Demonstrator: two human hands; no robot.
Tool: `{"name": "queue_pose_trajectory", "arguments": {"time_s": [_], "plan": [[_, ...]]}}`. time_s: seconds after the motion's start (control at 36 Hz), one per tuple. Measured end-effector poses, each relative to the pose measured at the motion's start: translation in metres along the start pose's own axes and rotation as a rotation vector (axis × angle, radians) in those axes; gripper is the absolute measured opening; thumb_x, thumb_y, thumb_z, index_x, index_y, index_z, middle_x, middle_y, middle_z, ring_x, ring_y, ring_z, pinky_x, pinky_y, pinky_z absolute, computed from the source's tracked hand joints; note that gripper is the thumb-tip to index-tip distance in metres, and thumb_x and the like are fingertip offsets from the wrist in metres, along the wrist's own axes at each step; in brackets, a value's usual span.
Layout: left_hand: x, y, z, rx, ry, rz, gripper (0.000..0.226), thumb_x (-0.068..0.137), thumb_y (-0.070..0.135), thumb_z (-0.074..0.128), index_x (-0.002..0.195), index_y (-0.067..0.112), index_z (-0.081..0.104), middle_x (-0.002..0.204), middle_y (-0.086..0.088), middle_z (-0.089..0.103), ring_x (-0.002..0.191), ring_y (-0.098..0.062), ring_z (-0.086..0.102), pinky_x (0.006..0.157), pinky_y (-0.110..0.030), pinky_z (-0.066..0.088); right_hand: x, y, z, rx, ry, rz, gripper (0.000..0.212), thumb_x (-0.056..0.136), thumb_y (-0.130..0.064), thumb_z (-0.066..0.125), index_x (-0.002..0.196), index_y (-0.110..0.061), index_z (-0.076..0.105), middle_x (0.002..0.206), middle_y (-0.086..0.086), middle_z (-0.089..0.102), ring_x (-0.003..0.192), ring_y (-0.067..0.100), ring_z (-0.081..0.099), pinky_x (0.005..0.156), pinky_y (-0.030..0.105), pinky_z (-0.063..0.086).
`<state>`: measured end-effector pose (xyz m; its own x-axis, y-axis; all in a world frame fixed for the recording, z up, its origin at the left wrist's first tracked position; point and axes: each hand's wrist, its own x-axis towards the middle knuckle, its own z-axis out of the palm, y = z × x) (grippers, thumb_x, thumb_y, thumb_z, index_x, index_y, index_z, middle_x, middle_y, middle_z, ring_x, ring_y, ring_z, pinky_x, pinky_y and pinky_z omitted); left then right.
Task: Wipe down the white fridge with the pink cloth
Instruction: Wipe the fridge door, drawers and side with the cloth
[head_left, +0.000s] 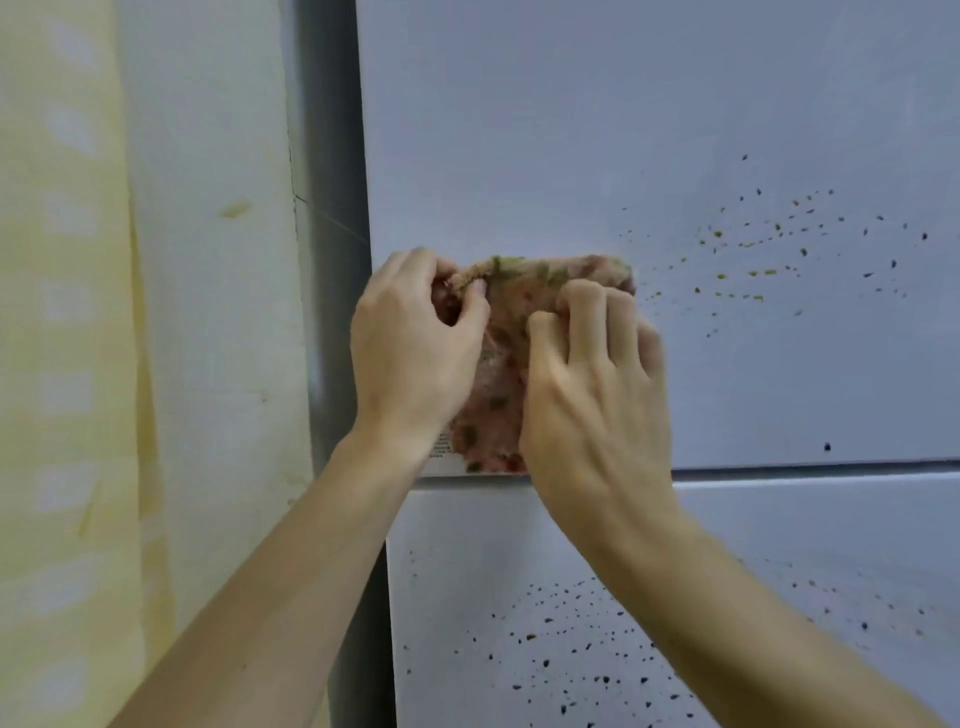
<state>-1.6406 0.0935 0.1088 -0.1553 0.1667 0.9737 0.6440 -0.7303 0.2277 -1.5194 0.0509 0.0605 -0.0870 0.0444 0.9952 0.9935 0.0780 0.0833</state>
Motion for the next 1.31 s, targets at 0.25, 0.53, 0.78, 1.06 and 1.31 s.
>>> {"name": "queue_pose_trajectory", "arguments": {"time_s": [0.25,0.53,0.78,1.06,1.31], "plan": [[0.012,-0.008,0.000,-0.099,-0.088,-0.062,0.016,0.093,0.027,0.074,0.086,0.017,0.063,0.077,0.006,0.062,0.074,-0.017,0.060,0.072,-0.040,0.055,0.018,-0.003,-0.015,0.069,-0.129,0.140,0.011,0.103,-0.017,0.052,0.103,-0.012,0.062,0.080,0.002,0.063,0.061,0.028,0.052,0.048,0.027,0.022],[0.011,-0.007,0.000,-0.090,-0.088,-0.069,0.013,0.094,0.024,0.074,0.089,0.017,0.064,0.076,0.006,0.059,0.074,-0.017,0.057,0.071,-0.038,0.053,0.041,0.013,-0.009,0.060,-0.124,0.249,0.014,0.102,-0.015,0.058,0.104,-0.015,0.044,0.072,0.002,0.056,0.058,0.028,0.047,0.052,0.036,0.022],[0.003,-0.012,0.000,-0.102,-0.020,0.060,0.018,0.094,0.027,0.075,0.104,0.017,0.064,0.084,0.010,0.057,0.083,-0.014,0.057,0.079,-0.038,0.055,0.005,-0.003,0.044,0.313,0.136,0.150,0.039,0.100,-0.021,0.062,0.134,-0.002,0.061,0.140,0.017,0.055,0.128,0.035,0.051,0.113,0.045,0.039],[-0.013,-0.055,0.010,0.157,0.000,0.291,0.050,0.114,0.036,0.026,0.156,0.024,0.049,0.170,-0.005,0.030,0.160,-0.023,0.019,0.130,-0.042,0.019,-0.012,0.010,0.052,0.094,0.010,-0.003,0.077,0.102,-0.067,0.046,0.165,-0.026,0.029,0.174,0.018,0.014,0.163,0.033,0.008,0.131,0.056,0.008],[-0.016,-0.053,0.010,0.184,0.007,0.285,0.053,0.112,0.039,0.026,0.158,0.022,0.045,0.171,-0.006,0.029,0.161,-0.025,0.019,0.128,-0.053,0.019,0.044,0.033,0.058,0.002,0.145,-0.026,0.069,0.105,-0.063,0.040,0.164,-0.028,0.034,0.172,0.016,0.022,0.161,0.037,0.016,0.131,0.056,0.012]]}}
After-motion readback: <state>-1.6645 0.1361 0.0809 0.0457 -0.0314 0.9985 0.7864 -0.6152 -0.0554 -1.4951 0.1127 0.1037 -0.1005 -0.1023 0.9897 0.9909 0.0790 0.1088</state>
